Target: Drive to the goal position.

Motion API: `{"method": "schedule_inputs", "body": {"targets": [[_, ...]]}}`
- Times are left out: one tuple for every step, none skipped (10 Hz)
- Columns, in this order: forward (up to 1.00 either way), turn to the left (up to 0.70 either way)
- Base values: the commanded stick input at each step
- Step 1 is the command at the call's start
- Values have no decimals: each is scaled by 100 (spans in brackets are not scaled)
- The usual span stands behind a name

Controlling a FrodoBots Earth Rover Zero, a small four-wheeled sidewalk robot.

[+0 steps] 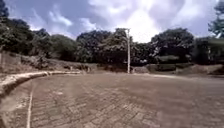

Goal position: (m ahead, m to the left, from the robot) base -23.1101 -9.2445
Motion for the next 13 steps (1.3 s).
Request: {"method": "schedule_inputs", "body": {"targets": [[0, -45], [0, -45], [0, -45], [0, -45], [0, -45], [0, -45], [0, -45], [0, -45], [0, -45], [0, -45], [0, -45], [0, -45], [0, -45]]}}
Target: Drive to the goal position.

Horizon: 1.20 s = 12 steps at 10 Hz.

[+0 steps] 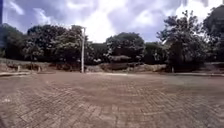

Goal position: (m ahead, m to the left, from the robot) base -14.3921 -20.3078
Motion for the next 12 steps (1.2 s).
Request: {"method": "schedule_inputs", "body": {"targets": [[0, -45], [0, -45], [0, -45], [0, -45], [0, -45], [0, -45], [0, -45], [0, -45], [0, -45], [0, -45], [0, -45], [0, -45]]}}
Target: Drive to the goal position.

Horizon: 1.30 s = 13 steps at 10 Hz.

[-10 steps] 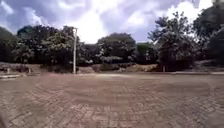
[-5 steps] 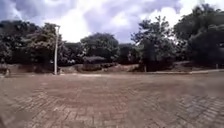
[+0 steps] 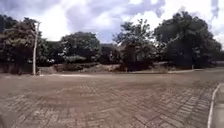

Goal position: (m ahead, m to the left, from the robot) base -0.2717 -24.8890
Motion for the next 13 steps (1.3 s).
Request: {"method": "schedule_inputs", "body": {"targets": [[0, -45], [0, -45], [0, -45], [0, -45], [0, -45], [0, -45], [0, -45], [0, -45], [0, -45], [0, -45], [0, -45], [0, -45], [0, -45]]}}
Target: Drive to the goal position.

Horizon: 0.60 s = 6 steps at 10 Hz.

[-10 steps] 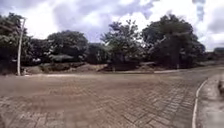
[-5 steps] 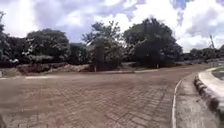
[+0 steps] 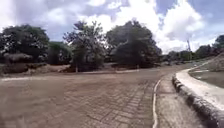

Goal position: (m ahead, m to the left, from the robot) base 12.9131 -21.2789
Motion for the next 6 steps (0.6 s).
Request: {"method": "schedule_inputs", "body": {"targets": [[0, -45], [0, -45], [0, -40], [0, -6], [0, 0], [0, 0]]}}
